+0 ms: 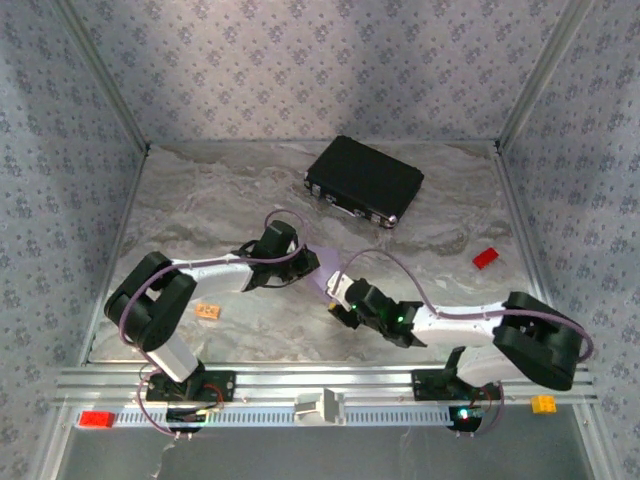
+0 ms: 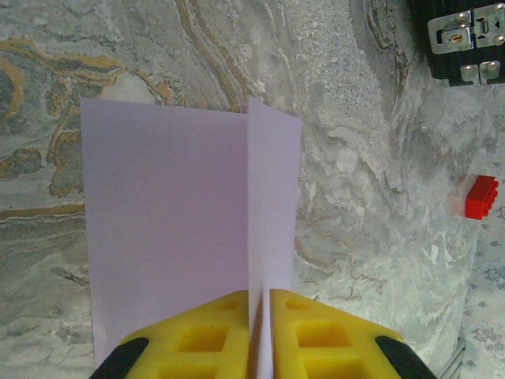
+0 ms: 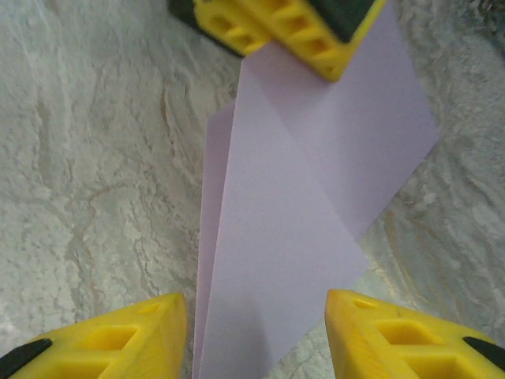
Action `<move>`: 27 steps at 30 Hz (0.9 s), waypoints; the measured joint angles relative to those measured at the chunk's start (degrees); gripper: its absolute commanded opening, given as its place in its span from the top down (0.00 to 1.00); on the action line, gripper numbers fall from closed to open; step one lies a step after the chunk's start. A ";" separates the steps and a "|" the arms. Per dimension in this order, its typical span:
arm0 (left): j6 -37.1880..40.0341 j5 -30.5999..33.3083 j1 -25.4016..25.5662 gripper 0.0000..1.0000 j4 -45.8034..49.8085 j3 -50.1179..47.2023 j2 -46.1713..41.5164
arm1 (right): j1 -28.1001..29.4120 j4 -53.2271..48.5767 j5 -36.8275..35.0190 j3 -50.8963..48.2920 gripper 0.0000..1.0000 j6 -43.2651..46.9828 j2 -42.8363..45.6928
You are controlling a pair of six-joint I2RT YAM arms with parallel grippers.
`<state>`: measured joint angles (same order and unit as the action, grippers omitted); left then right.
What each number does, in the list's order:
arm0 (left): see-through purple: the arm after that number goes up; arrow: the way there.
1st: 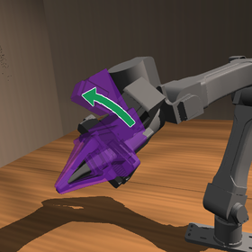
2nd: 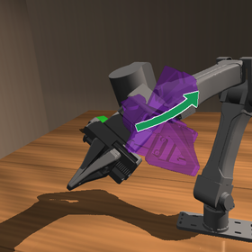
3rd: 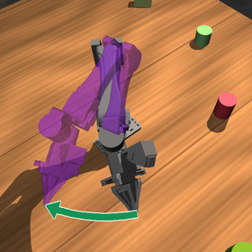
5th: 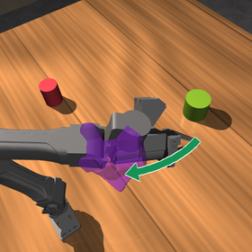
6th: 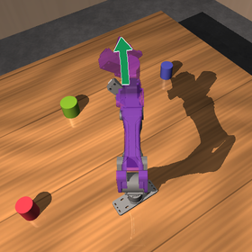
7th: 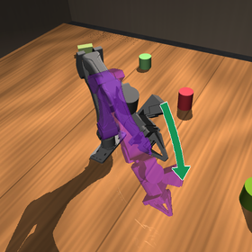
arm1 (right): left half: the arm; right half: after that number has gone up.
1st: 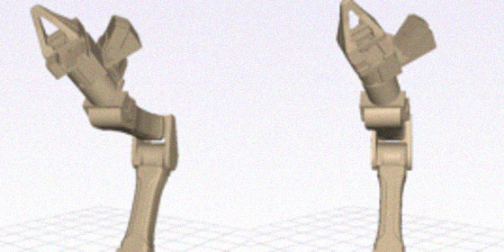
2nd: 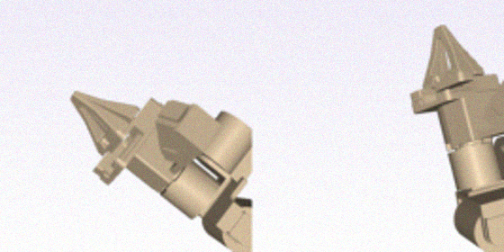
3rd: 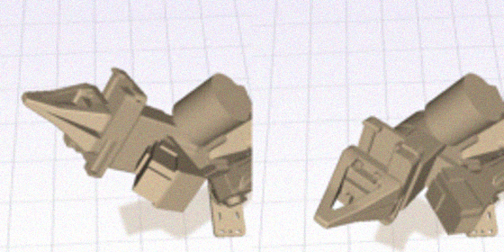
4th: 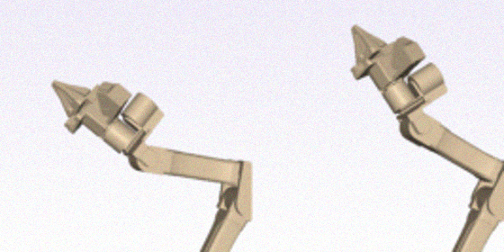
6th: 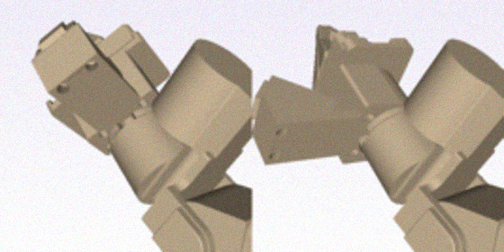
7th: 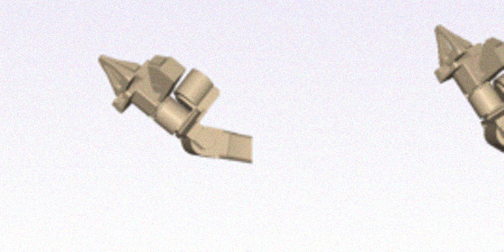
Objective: Fold a paper plane with a square sheet of paper (pick it up from the middle)
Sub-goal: Fourth fold the wing at the center of the table.
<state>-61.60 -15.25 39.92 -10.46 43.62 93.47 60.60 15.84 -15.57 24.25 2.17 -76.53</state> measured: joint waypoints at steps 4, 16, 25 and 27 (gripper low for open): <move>0.00 -0.33 0.00 0.86 0.00 0.00 -0.02 | 1.88 1.95 -4.04 0.55 0.55 0.46 -4.33; 0.00 -0.59 0.00 0.86 0.00 0.02 -0.02 | 3.48 5.90 -11.41 2.49 0.71 0.70 -10.12; 0.02 -0.59 0.00 0.86 0.09 0.42 0.00 | 3.48 6.73 -11.69 2.47 0.76 -0.22 -10.10; 0.02 -0.59 0.00 0.86 0.17 0.63 0.00 | 3.48 6.71 -11.67 2.47 0.77 -0.33 -10.10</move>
<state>-61.58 -15.84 39.92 -10.28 44.25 93.47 64.07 22.55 -27.24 26.72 1.85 -86.63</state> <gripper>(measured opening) 0.136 0.238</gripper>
